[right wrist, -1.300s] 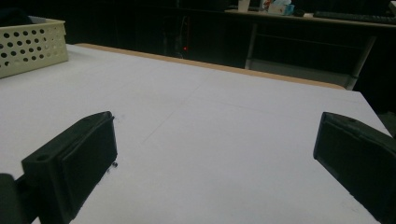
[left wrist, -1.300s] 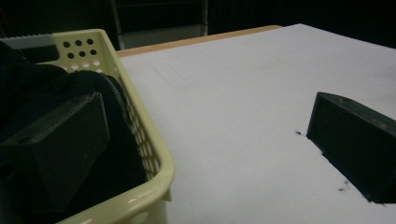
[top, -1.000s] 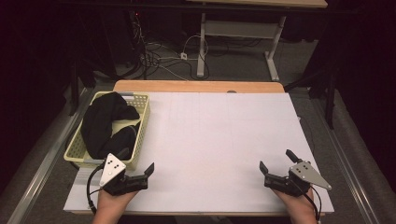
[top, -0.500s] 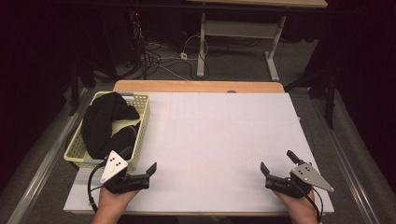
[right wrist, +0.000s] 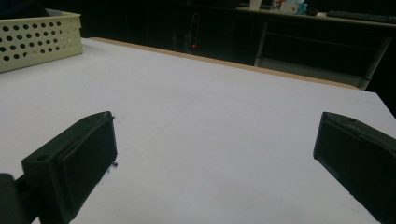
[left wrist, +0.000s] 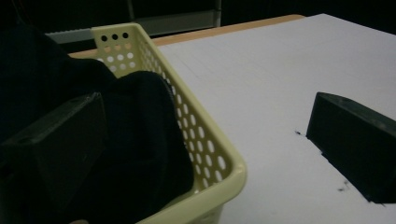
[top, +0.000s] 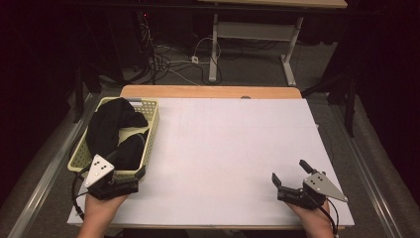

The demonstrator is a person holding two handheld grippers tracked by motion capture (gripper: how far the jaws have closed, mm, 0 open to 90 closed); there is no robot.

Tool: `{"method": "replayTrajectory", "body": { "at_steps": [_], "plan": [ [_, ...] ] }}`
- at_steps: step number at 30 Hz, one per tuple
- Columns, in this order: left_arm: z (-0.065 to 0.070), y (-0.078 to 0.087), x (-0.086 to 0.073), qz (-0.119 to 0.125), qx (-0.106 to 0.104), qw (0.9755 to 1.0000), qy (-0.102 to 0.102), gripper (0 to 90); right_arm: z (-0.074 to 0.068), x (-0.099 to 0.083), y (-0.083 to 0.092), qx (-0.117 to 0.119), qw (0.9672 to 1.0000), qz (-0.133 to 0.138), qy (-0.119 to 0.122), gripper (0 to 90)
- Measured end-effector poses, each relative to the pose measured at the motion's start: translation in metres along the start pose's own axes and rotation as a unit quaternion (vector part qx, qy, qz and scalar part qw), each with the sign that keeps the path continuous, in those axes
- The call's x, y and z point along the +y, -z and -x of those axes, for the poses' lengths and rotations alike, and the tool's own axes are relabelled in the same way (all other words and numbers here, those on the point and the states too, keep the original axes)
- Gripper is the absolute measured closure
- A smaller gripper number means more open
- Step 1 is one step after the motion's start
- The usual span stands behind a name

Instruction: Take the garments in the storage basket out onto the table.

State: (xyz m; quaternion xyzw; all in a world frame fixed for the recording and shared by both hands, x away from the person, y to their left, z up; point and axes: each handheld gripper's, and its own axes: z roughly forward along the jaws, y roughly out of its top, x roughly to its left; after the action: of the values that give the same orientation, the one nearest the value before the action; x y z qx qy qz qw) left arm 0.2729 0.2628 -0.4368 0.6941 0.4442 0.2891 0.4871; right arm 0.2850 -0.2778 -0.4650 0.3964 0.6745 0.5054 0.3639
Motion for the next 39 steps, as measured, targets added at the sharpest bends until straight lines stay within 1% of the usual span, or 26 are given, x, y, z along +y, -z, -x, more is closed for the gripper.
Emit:
{"method": "replayTrajectory", "body": {
  "at_steps": [3,5,8,12,16,18,19,21,23,24,26,28,29,31,32,33,34,35,36,37,38,39],
  "plan": [
    [-0.012,0.007,0.000,0.004,0.005,1.0000,0.006,0.0,0.000,0.000,0.001,-0.001,1.0000,0.001,0.001,0.0],
    [-0.021,0.010,-0.002,0.001,0.009,0.9999,0.010,0.0,0.000,0.000,0.000,0.000,1.0000,0.000,-0.001,0.0],
    [-0.032,0.014,-0.005,-0.008,0.027,0.9996,0.003,0.0,0.000,0.000,0.000,0.000,1.0000,-0.002,-0.001,0.0],
    [-0.045,0.019,-0.009,-0.010,0.051,0.9986,0.009,0.0,0.000,-0.001,0.000,-0.001,1.0000,-0.003,-0.002,0.0],
    [-0.056,0.025,-0.011,-0.009,0.064,0.9978,0.017,0.0,0.001,-0.001,0.000,-0.002,1.0000,-0.002,-0.003,0.0],
    [-0.061,0.028,-0.012,-0.011,0.077,0.9968,0.015,0.0,0.001,-0.001,0.001,-0.002,1.0000,-0.002,-0.004,0.0],
    [-0.066,0.030,-0.014,-0.012,0.089,0.9959,0.014,0.0,0.001,-0.002,0.001,-0.001,1.0000,-0.002,-0.005,0.0],
    [-0.074,0.035,-0.016,-0.008,0.095,0.9951,0.026,0.0,0.001,-0.002,0.001,0.000,0.9999,0.000,-0.011,0.0],
    [-0.084,0.041,-0.020,-0.007,0.107,0.9936,0.037,0.0,0.001,-0.003,0.001,-0.002,1.0000,-0.003,-0.007,0.0],
    [-0.086,0.043,-0.021,-0.006,0.109,0.9932,0.040,0.0,0.001,-0.003,0.001,-0.002,1.0000,-0.002,-0.008,0.0],
    [-0.089,0.044,-0.022,-0.003,0.110,0.9928,0.047,0.0,0.001,-0.003,0.002,-0.002,1.0000,-0.003,-0.005,0.0],
    [-0.089,0.044,-0.022,-0.004,0.110,0.9929,0.045,0.0,0.001,-0.003,0.002,-0.003,1.0000,-0.005,-0.005,0.0],
    [-0.090,0.044,-0.022,-0.004,0.110,0.9928,0.048,0.0,0.001,-0.002,0.002,-0.002,1.0000,-0.005,-0.005,0.0],
    [-0.091,0.043,-0.021,0.004,0.112,0.9917,0.062,0.0,0.001,-0.001,0.002,0.001,0.9999,-0.003,-0.010,0.0],
    [-0.091,0.043,-0.021,0.004,0.112,0.9917,0.062,0.0,0.001,-0.001,0.002,0.001,0.9999,-0.003,-0.010,0.0],
    [-0.090,0.041,-0.019,0.005,0.109,0.9921,0.062,0.0,0.002,0.000,0.001,0.002,0.9998,-0.002,-0.019,0.1],
    [-0.086,0.037,-0.012,0.002,0.113,0.9925,0.047,0.0,0.002,0.000,0.000,0.003,0.9998,-0.005,-0.018,0.1],
    [-0.084,0.036,-0.008,0.004,0.111,0.9928,0.045,0.0,0.001,0.000,-0.001,0.002,0.9998,-0.009,-0.015,0.1],
    [-0.082,0.035,-0.003,0.010,0.106,0.9932,0.048,0.0,0.001,0.000,-0.001,0.001,0.9998,-0.011,-0.014,0.1],
    [-0.081,0.034,0.003,0.014,0.093,0.9941,0.054,0.0,0.001,0.001,-0.002,0.003,0.9998,-0.011,-0.016,0.1],
    [-0.081,0.034,0.003,0.014,0.093,0.9941,0.054,0.0,0.001,0.001,-0.002,0.003,0.9998,-0.011,-0.016,0.1],
    [-0.079,0.030,0.015,0.017,0.070,0.9959,0.055,0.0,0.001,0.001,-0.001,0.007,0.9998,-0.009,-0.018,0.1]
  ]
}}
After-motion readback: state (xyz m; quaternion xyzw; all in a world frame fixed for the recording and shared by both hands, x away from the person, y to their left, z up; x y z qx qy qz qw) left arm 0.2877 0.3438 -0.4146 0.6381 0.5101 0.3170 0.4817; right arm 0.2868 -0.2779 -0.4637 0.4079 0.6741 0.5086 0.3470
